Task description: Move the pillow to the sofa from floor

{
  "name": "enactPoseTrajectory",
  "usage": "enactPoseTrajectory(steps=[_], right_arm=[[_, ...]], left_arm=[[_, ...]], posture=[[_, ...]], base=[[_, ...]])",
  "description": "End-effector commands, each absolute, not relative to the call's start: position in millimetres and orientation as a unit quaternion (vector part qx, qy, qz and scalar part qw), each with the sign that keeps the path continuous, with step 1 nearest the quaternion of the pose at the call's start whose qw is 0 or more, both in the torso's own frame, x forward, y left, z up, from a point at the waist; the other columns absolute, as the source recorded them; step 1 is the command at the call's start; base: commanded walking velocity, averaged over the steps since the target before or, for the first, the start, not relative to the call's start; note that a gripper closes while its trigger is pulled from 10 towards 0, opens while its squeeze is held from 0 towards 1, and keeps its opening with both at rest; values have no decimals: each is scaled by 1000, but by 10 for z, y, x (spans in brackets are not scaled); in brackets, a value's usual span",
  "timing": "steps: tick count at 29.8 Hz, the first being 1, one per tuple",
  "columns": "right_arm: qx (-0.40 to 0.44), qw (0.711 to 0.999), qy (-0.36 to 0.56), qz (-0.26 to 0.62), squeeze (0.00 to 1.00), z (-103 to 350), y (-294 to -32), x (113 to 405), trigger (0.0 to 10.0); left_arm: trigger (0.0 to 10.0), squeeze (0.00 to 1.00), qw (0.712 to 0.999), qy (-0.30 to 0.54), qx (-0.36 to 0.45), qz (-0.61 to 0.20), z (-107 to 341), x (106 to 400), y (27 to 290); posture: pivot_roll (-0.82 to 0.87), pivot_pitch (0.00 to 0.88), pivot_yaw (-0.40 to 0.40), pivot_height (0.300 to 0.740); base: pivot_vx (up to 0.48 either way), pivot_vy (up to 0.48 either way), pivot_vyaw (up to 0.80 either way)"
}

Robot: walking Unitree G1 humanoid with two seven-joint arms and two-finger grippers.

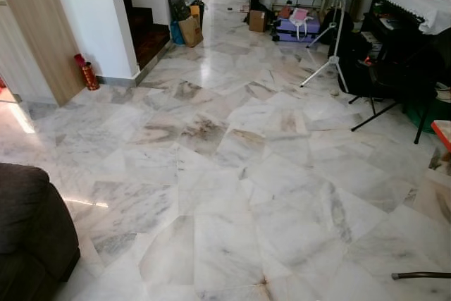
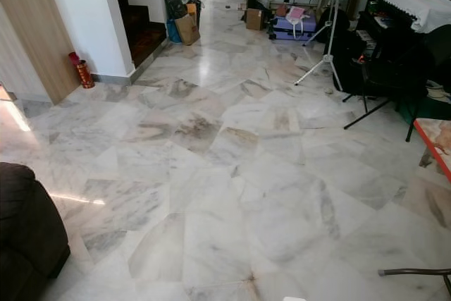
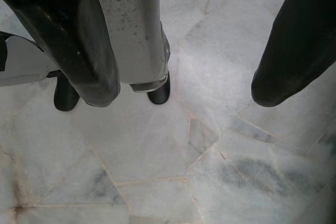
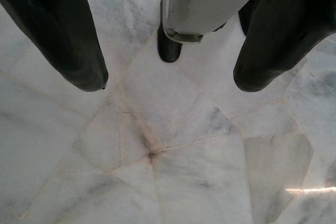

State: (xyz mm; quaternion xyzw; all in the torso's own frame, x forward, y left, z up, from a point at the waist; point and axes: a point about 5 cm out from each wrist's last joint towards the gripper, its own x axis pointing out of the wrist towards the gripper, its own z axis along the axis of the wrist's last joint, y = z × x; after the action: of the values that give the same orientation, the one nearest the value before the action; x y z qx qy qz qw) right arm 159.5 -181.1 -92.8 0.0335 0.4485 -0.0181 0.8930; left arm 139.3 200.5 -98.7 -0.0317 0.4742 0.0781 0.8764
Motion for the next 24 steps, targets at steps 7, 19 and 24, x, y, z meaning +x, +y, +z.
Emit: enactPoseTrajectory(steps=[7,19,24], right_arm=[[76,888,449,-72,0,-897,-2053,1609,10000],[67,887,452,-67,0,-893,-2080,1607,10000],[61,887,453,-61,0,-890,-2088,1612,10000]], left_arm=[[10000,0,913,405,40,17,-609,2033,2383],[10000,0,912,409,33,28,-628,2000,2388],[10000,0,909,414,27,27,-645,1974,2384]], posture=[[-105,0,60,740],[-103,0,52,740],[-103,0,45,740]], base=[[0,0,0],[0,0,0],[0,0,0]])
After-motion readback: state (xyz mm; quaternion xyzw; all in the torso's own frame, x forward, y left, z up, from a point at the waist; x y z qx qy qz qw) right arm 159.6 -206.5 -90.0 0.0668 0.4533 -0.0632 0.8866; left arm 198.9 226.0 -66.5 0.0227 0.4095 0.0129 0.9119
